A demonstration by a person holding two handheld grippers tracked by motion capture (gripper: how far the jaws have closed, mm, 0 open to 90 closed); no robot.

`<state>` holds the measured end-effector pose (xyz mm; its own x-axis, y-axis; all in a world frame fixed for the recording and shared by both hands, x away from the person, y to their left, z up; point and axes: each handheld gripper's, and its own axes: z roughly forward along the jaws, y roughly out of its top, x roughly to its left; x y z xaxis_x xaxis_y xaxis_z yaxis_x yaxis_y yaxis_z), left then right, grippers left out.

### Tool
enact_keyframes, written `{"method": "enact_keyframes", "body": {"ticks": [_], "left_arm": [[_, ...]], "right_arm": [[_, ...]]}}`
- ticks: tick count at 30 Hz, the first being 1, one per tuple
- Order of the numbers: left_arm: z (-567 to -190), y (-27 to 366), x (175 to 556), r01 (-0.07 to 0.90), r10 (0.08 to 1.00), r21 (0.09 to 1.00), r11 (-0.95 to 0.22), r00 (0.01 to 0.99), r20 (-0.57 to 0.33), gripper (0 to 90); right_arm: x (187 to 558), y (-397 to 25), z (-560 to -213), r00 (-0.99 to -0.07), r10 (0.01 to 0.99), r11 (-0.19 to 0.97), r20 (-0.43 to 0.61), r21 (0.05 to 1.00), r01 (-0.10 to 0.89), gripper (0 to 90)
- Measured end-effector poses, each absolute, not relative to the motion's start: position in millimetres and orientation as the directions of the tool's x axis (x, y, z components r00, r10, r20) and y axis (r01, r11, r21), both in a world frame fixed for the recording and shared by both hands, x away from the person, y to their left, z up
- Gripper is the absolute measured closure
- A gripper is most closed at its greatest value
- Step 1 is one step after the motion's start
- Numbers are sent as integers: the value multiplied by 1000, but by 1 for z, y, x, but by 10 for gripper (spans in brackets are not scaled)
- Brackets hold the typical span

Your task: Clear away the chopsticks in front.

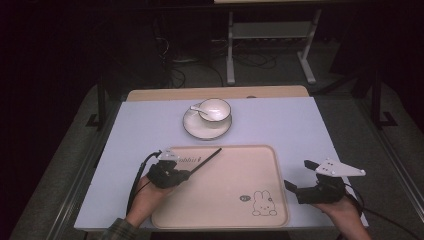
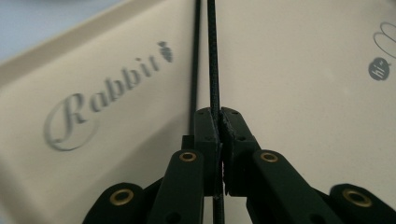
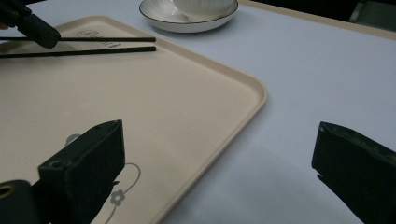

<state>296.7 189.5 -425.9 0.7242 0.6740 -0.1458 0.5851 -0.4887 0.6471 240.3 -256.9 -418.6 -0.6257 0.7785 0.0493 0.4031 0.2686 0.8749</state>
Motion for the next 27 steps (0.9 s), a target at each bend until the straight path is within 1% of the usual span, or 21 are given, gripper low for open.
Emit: {"method": "enact_keyframes", "body": {"ticks": [7, 11, 15, 18, 20, 22, 25, 27], "left_arm": [[-435, 183, 297, 594, 669, 612, -523, 730, -137, 855], [-436, 182, 296, 592, 667, 610, -528, 733, -134, 851], [-433, 183, 297, 586, 671, 621, -520, 730, -126, 790], [-427, 179, 302, 578, 670, 643, -503, 730, -133, 787], [-423, 172, 309, 564, 658, 655, -502, 741, -134, 804], [-419, 159, 317, 540, 640, 667, -513, 759, -122, 847], [-419, 138, 332, 532, 620, 675, -511, 772, -138, 895], [-420, 128, 338, 523, 607, 676, -520, 782, -139, 896]], "right_arm": [[240, -257, -419, -626, 778, 269, 49, 874, 404, 18], [240, -257, -419, -626, 778, 268, 50, 875, 403, 18], [240, -257, -418, -626, 778, 267, 52, 875, 404, 18], [240, -257, -418, -625, 779, 266, 52, 875, 404, 18], [241, -257, -419, -625, 779, 267, 52, 875, 405, 18], [241, -256, -419, -626, 778, 270, 50, 874, 405, 18], [240, -256, -419, -627, 777, 272, 48, 873, 404, 18], [240, -256, -419, -626, 778, 271, 49, 873, 405, 18]]}}
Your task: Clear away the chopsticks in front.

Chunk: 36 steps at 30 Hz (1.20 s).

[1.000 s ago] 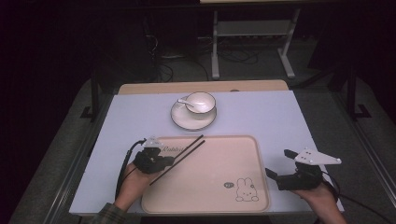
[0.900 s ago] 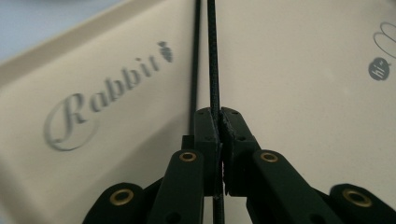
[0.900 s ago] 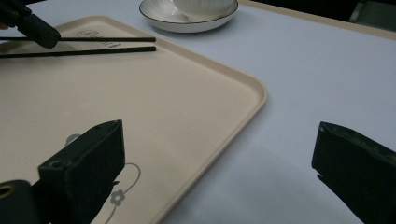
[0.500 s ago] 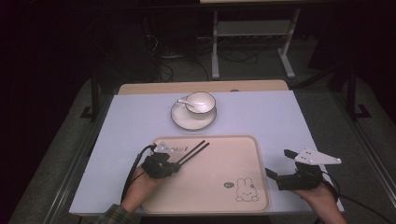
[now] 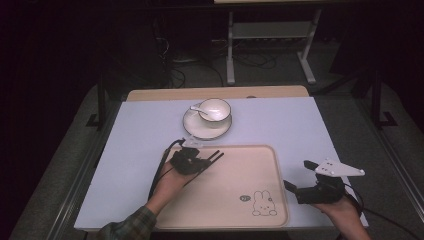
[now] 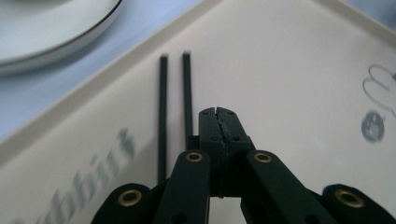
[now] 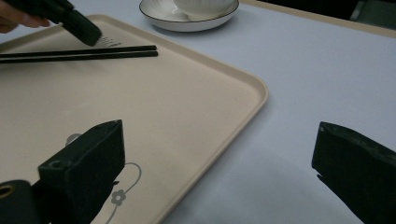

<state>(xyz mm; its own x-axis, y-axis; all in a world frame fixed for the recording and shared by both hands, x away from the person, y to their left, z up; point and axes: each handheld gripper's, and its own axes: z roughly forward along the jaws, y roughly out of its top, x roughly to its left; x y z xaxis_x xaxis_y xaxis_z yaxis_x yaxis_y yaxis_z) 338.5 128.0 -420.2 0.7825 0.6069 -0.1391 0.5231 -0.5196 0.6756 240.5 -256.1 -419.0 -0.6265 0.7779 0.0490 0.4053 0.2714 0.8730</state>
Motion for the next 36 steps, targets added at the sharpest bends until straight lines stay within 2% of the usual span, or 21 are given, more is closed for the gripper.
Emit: {"method": "enact_keyframes", "body": {"ticks": [6, 10, 13, 22, 36], "left_arm": [[-434, 94, 357, 515, 580, 660, -547, 802, -145, 897], [-442, 90, 362, 518, 583, 648, -558, 801, -139, 897], [-441, 94, 362, 520, 599, 642, -563, 792, -117, 897], [-440, 127, 362, 566, 655, 638, -521, 745, -126, 897], [-439, 165, 344, 604, 687, 626, -494, 712, -145, 898]], "right_arm": [[240, -258, -420, -622, 781, 267, 52, 873, 409, 18], [240, -260, -420, -622, 781, 264, 56, 873, 410, 18], [240, -259, -420, -623, 780, 266, 54, 873, 410, 18], [239, -258, -419, -625, 779, 270, 50, 873, 407, 19], [239, -258, -419, -624, 780, 265, 51, 875, 404, 19]]}}
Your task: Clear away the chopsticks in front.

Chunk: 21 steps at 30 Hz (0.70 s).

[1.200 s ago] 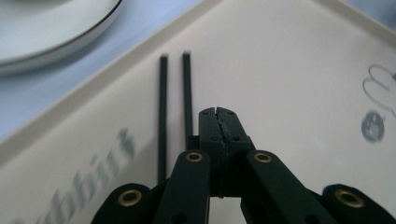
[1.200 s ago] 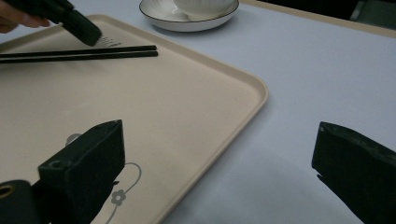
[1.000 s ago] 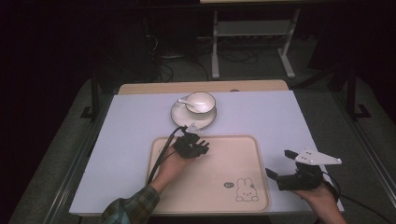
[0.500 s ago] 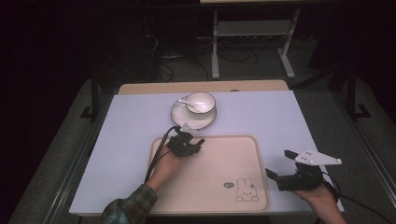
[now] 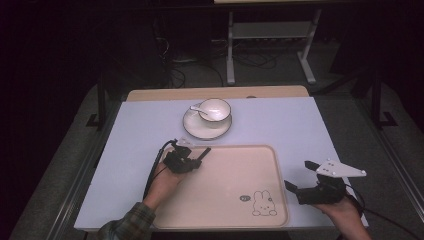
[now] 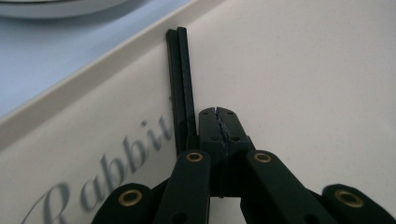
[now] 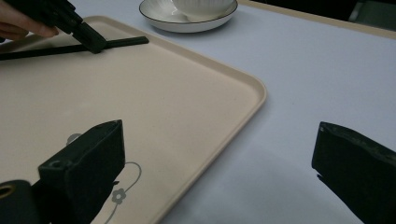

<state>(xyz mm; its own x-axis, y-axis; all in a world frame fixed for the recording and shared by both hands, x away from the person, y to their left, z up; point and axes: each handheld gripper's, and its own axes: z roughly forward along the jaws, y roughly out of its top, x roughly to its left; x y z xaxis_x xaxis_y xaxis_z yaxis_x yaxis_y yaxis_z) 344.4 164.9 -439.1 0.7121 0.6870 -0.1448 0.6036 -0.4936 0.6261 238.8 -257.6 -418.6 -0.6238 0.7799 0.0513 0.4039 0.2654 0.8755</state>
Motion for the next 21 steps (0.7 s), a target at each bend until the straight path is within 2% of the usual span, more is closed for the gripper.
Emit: {"method": "enact_keyframes", "body": {"ticks": [21], "left_arm": [[-436, 228, 321, 665, 758, 607, -435, 634, -151, 897]], "right_arm": [[238, -256, -418, -627, 778, 271, 47, 875, 402, 19]]}}
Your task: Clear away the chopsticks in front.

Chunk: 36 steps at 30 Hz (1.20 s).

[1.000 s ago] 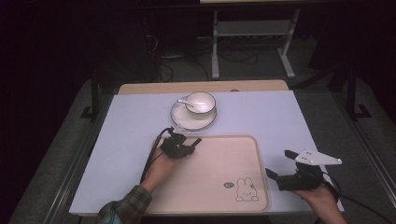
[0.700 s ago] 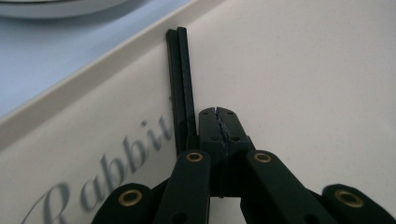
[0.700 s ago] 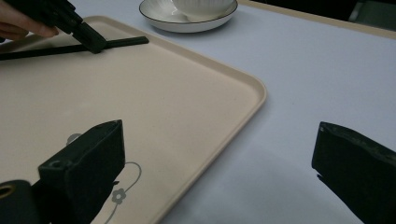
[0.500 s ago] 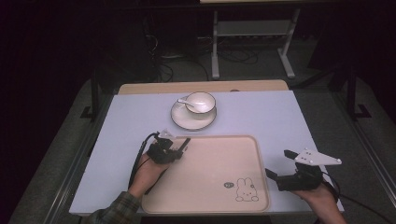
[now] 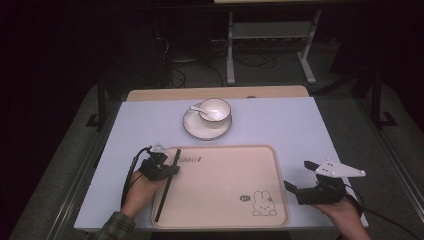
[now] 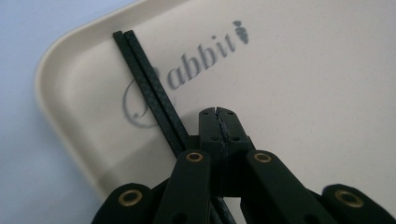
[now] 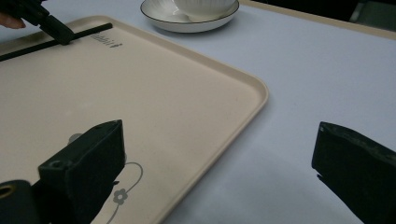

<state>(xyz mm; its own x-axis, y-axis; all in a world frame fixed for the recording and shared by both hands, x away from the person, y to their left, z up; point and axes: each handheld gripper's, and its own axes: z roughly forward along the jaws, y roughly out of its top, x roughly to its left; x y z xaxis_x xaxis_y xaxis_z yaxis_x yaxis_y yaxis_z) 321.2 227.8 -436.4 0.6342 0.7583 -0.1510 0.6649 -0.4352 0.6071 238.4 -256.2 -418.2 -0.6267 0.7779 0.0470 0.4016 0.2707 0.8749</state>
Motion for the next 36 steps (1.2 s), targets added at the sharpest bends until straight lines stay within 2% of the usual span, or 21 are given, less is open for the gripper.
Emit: {"method": "enact_keyframes", "body": {"ticks": [12, 16, 20, 26, 27, 30, 31, 32, 36], "left_arm": [[-436, 237, 318, 671, 770, 604, -430, 621, -142, 896], [-426, 240, 313, 632, 744, 650, -421, 651, -151, 864], [-415, 252, 302, 577, 719, 710, -404, 680, -143, 750], [-407, 286, 279, 513, 731, 785, -348, 672, -115, 509], [-407, 290, 276, 506, 734, 791, -344, 671, -110, 441], [-408, 305, 266, 494, 756, 805, -329, 648, -88, 349], [-410, 314, 261, 495, 772, 809, -316, 630, -84, 304], [-410, 314, 261, 495, 772, 809, -316, 630, -84, 211], [-415, 329, 252, 496, 792, 818, -292, 604, -84, 148]], "right_arm": [[238, -256, -418, -626, 779, 271, 47, 874, 403, 19], [238, -256, -418, -625, 779, 269, 49, 875, 403, 19], [239, -256, -419, -624, 780, 267, 51, 874, 405, 19], [238, -256, -418, -624, 780, 266, 51, 876, 403, 19], [238, -256, -418, -625, 779, 265, 50, 877, 401, 19], [238, -256, -418, -624, 780, 264, 49, 877, 400, 19], [238, -256, -418, -623, 781, 264, 49, 878, 400, 18], [238, -256, -418, -623, 781, 264, 49, 878, 400, 18], [238, -257, -418, -622, 781, 263, 49, 878, 399, 19]]}}
